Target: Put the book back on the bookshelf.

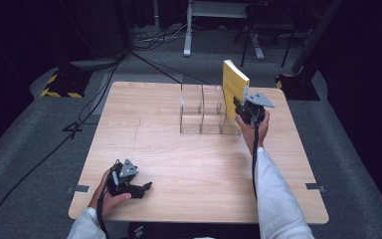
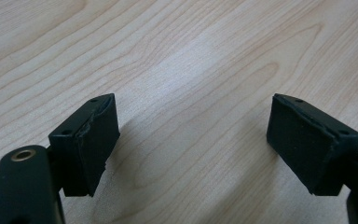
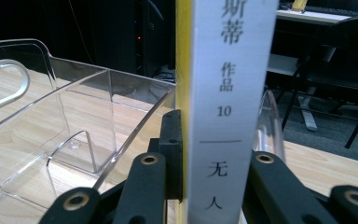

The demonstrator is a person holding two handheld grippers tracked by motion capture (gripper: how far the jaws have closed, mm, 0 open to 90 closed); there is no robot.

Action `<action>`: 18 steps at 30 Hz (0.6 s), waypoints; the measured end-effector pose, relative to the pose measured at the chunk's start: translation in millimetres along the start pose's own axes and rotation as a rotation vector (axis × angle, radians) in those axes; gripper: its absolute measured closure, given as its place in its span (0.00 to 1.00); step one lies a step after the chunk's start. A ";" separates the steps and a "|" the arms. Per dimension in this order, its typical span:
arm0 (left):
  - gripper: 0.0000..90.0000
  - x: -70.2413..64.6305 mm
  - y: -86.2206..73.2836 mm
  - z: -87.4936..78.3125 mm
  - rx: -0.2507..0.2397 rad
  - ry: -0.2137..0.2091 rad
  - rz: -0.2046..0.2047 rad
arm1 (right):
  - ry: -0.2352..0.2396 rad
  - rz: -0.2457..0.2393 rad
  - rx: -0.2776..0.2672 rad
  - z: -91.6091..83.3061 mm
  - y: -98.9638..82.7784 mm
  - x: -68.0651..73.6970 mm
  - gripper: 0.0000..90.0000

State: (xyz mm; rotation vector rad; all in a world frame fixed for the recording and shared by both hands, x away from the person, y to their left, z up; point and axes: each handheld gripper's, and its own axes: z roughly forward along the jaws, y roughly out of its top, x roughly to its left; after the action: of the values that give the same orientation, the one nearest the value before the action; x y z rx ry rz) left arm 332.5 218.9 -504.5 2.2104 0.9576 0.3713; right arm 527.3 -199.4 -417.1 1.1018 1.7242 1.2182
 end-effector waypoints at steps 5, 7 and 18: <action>0.19 0.1 -0.1 -0.2 -0.001 -0.001 0.007 | 0.002 0.011 0.004 3.8 -4.1 0.3 0.84; 0.19 -0.4 -0.3 -0.2 -0.001 -0.006 0.004 | -0.002 0.020 0.007 5.1 -6.2 0.3 0.84; 0.19 -0.6 -0.4 -0.3 0.001 -0.008 0.004 | -0.013 0.032 -0.004 -0.3 -10.2 -1.6 0.82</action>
State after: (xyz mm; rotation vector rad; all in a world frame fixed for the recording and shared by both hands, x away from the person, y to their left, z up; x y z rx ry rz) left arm 331.7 218.8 -504.5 2.2128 0.9499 0.3641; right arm 525.3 -202.8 -426.7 1.1364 1.6993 1.2307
